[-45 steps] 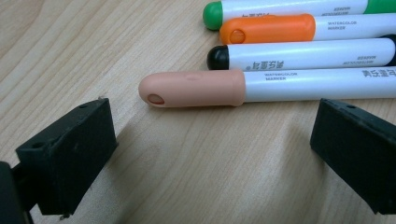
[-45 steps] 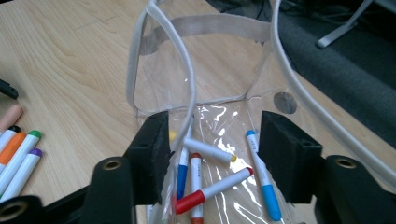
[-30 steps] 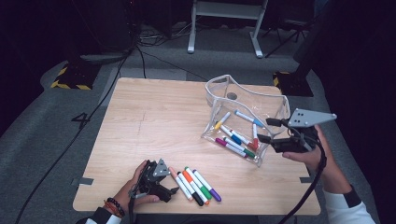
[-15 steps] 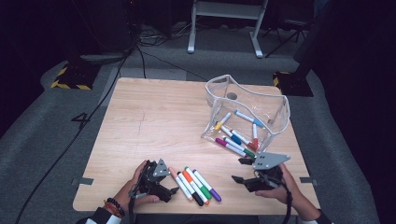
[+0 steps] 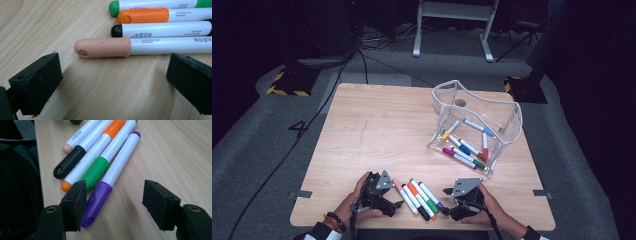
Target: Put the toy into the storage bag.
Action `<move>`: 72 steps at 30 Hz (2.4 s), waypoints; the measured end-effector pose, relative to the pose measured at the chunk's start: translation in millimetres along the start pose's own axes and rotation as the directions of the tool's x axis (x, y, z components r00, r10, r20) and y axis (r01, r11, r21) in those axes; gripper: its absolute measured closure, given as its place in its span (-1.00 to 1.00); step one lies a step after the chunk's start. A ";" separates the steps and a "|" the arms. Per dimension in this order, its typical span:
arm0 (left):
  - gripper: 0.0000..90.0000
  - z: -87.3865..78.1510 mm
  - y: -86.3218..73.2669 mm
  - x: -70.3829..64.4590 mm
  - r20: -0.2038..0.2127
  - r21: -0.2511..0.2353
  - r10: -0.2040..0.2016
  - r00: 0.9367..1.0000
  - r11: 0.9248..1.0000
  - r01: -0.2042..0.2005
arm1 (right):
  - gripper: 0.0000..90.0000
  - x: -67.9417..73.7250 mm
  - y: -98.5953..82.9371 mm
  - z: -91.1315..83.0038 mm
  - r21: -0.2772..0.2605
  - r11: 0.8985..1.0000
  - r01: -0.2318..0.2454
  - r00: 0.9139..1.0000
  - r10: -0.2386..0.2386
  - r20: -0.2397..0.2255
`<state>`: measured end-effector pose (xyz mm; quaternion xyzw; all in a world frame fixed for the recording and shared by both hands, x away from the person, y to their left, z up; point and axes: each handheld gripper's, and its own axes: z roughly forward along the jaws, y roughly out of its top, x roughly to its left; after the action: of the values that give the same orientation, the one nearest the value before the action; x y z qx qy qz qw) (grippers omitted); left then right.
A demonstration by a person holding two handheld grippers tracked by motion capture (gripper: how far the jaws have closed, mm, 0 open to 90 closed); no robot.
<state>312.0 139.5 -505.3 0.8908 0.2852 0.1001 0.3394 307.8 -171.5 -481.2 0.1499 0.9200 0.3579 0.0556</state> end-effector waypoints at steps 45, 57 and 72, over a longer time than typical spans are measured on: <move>-0.99 0.4 0.4 -1.1 0.001 0.000 0.002 1.000 1.000 -0.002 | 0.67 -48.3 -1.9 -35.0 -0.013 0.999 0.042 0.991 -0.040 0.127; -0.99 0.5 0.4 -0.9 0.002 0.000 0.002 1.000 1.000 -0.002 | 0.67 -50.3 18.2 -55.5 -0.017 0.994 0.104 0.981 -0.100 0.168; -0.99 0.5 0.5 -0.7 0.004 0.001 0.000 1.000 1.000 0.000 | 0.67 -70.7 80.7 -135.6 -0.054 0.975 0.214 0.920 -0.182 0.348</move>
<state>311.8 138.4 -505.4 0.8910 0.2847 0.0983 0.3397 365.6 -224.5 -327.0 0.1131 0.8896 0.3606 0.2566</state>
